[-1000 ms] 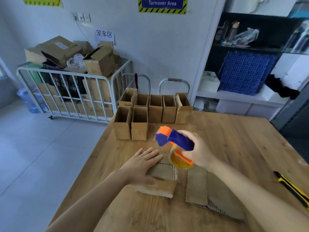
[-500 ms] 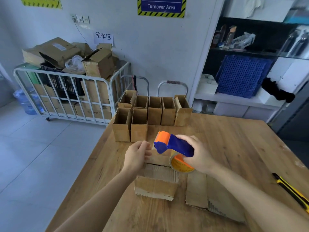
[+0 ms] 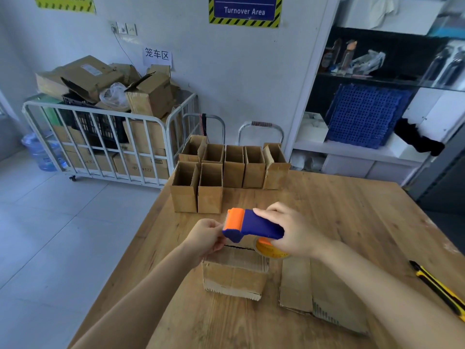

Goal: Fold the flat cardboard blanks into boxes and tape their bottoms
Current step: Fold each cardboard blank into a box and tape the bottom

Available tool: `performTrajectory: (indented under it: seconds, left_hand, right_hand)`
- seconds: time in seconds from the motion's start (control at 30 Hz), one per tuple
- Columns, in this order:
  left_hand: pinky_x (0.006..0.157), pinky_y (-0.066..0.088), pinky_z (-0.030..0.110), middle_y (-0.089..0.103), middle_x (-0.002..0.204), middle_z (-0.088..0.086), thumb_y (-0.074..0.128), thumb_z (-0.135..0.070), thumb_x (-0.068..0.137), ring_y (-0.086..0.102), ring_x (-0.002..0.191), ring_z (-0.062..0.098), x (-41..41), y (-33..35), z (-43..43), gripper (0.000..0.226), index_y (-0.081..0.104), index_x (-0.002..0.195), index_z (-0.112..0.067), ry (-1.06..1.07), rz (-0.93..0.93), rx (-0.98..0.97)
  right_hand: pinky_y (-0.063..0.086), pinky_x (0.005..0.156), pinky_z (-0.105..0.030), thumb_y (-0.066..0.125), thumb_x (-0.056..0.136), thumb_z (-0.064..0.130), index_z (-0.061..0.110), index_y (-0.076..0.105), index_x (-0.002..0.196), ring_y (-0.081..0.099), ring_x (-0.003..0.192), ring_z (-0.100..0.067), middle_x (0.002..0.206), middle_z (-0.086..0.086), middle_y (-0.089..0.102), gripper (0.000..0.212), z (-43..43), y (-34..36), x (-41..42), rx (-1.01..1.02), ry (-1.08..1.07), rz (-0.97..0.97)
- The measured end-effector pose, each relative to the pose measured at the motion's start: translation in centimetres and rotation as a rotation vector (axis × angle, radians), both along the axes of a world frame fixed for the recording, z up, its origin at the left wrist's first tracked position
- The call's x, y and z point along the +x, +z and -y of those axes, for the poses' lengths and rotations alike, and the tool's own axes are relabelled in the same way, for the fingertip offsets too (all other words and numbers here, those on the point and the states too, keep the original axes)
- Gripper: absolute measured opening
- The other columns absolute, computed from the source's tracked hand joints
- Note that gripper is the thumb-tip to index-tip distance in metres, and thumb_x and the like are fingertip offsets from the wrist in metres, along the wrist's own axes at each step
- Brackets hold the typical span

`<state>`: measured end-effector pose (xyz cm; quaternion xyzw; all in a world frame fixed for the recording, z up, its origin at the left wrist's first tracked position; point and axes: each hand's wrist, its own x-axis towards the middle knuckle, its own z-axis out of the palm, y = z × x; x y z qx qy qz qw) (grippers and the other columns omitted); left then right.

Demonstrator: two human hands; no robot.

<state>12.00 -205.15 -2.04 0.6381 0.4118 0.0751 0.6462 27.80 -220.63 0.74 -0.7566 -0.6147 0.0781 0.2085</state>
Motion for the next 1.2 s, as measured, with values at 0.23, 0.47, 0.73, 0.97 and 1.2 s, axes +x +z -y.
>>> performTrajectory:
  seconds: [0.23,0.47,0.73,0.97,1.2]
  left_hand:
    - [0.059,0.044,0.023,0.057,0.071,0.004,0.053,-0.028,0.098,0.05,0.064,0.013,-0.1,-0.6,0.3,0.023,0.061,0.085,-0.01,-0.054,-0.01,0.056]
    - [0.06,0.042,0.026,0.048,0.066,0.004,0.055,-0.012,0.094,0.044,0.056,0.012,-2.8,-1.7,-3.4,0.017,0.054,0.077,-0.009,0.192,0.24,-0.16]
    - [0.062,0.045,0.026,0.057,0.068,0.0,0.069,-0.026,0.086,0.052,0.064,0.015,-2.6,-1.6,-2.3,0.022,0.055,0.077,-0.011,0.098,0.135,0.159]
    - [0.058,0.042,0.019,0.06,0.083,0.0,0.067,-0.024,0.086,0.055,0.07,0.009,-2.1,-2.4,-1.1,0.015,0.057,0.088,-0.013,-0.011,-0.044,0.478]
    - [0.059,0.044,0.023,0.057,0.086,0.002,0.06,-0.021,0.088,0.05,0.069,0.011,-1.1,-3.1,0.0,0.013,0.05,0.09,-0.012,-0.071,-0.111,0.68]
  right_hand:
    - [0.039,0.08,-0.012,0.068,0.085,0.035,0.031,0.034,0.147,0.047,0.098,-0.005,0.115,0.008,0.043,0.071,0.8,0.9,0.7,-0.105,0.066,0.057]
    - [0.038,0.083,-0.012,0.069,0.084,0.038,0.032,0.034,0.147,0.046,0.095,-0.004,0.11,0.009,0.041,0.072,2.5,0.5,2.9,-0.172,0.022,0.12]
    - [0.042,0.079,-0.019,0.063,0.086,0.038,0.037,0.04,0.142,0.047,0.093,-0.006,0.109,0.009,0.045,0.061,1.5,2.1,2.9,-0.199,0.056,0.199]
    - [0.045,0.083,-0.024,0.066,0.084,0.033,0.037,0.045,0.139,0.049,0.094,-0.005,0.106,0.013,0.047,0.059,2.1,2.3,3.7,-0.274,0.041,0.169]
    - [0.048,0.083,-0.031,0.063,0.081,0.023,0.038,0.051,0.134,0.051,0.092,-0.008,0.104,0.009,0.051,0.057,0.9,4.4,3.4,-0.415,0.041,0.16]
